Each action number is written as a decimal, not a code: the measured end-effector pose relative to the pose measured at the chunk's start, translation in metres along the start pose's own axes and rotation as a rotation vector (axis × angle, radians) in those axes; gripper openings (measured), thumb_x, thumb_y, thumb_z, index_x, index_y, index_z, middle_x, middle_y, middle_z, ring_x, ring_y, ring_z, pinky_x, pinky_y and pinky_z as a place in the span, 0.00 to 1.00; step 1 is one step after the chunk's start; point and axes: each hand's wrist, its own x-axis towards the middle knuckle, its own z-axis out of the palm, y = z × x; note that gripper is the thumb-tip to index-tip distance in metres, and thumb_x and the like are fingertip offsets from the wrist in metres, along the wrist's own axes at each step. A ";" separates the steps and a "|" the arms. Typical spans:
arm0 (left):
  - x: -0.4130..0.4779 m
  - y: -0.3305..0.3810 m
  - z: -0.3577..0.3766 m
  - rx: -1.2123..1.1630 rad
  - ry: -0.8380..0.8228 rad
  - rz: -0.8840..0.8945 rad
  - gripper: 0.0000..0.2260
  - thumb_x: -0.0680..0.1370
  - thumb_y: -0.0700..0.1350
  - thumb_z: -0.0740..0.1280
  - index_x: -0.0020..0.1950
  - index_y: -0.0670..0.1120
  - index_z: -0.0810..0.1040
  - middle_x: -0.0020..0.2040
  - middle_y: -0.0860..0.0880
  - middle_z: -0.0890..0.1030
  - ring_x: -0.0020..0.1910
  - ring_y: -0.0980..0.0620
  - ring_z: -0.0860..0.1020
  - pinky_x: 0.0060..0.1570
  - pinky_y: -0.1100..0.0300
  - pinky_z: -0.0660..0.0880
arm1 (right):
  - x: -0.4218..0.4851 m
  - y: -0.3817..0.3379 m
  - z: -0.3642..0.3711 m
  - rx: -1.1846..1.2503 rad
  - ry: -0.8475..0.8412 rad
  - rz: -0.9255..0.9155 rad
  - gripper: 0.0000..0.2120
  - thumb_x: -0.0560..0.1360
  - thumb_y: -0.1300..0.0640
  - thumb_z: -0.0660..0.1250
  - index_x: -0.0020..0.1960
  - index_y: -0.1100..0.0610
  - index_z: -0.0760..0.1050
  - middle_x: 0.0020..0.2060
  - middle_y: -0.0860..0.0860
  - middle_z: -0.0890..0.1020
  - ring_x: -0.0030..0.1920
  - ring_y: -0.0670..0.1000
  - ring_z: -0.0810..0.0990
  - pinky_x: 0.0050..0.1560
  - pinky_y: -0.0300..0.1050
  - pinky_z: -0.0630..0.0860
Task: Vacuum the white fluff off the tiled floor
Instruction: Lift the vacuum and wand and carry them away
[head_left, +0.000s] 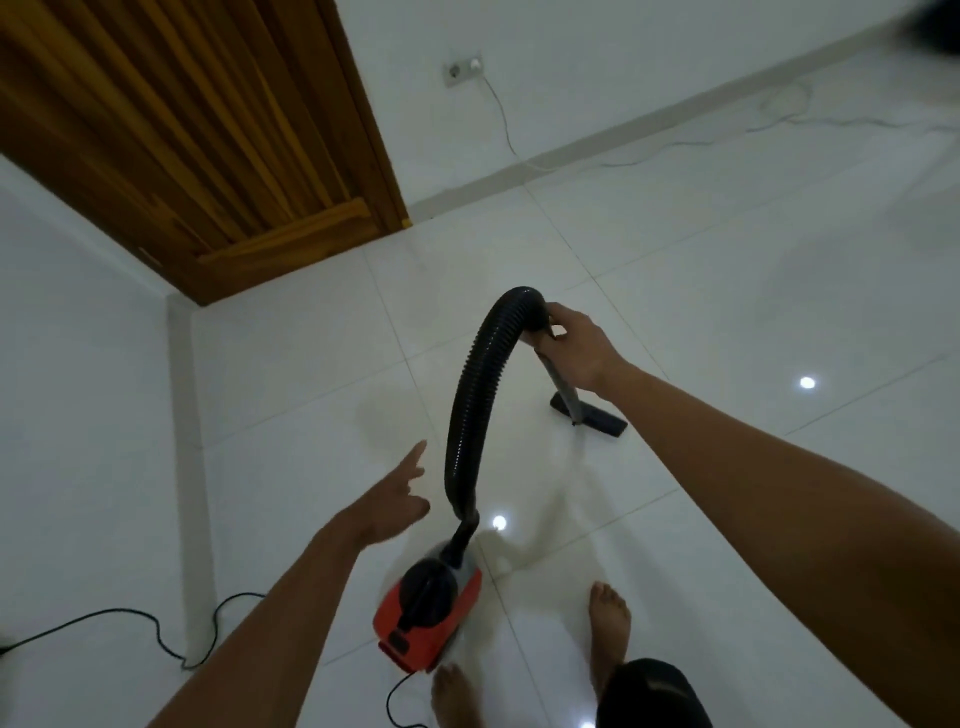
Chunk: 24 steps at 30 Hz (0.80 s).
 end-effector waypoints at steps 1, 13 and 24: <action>-0.004 -0.017 0.004 0.022 -0.013 0.021 0.44 0.77 0.41 0.70 0.82 0.62 0.44 0.81 0.49 0.59 0.77 0.49 0.62 0.63 0.61 0.70 | -0.002 -0.006 0.010 -0.025 -0.008 0.008 0.17 0.78 0.45 0.70 0.64 0.49 0.79 0.56 0.48 0.83 0.53 0.50 0.81 0.57 0.45 0.74; 0.011 -0.069 0.011 -0.180 0.122 0.358 0.41 0.63 0.63 0.80 0.68 0.43 0.73 0.60 0.47 0.81 0.60 0.48 0.80 0.60 0.50 0.79 | -0.075 -0.058 0.133 0.170 0.131 -0.064 0.12 0.81 0.51 0.66 0.62 0.52 0.81 0.56 0.46 0.84 0.58 0.45 0.81 0.65 0.54 0.75; 0.056 -0.068 0.025 -0.298 0.642 0.344 0.22 0.69 0.56 0.78 0.57 0.46 0.79 0.41 0.66 0.76 0.42 0.64 0.77 0.46 0.71 0.72 | -0.100 -0.099 0.154 0.230 0.201 -0.178 0.12 0.82 0.55 0.65 0.63 0.55 0.80 0.53 0.47 0.85 0.57 0.47 0.83 0.61 0.56 0.79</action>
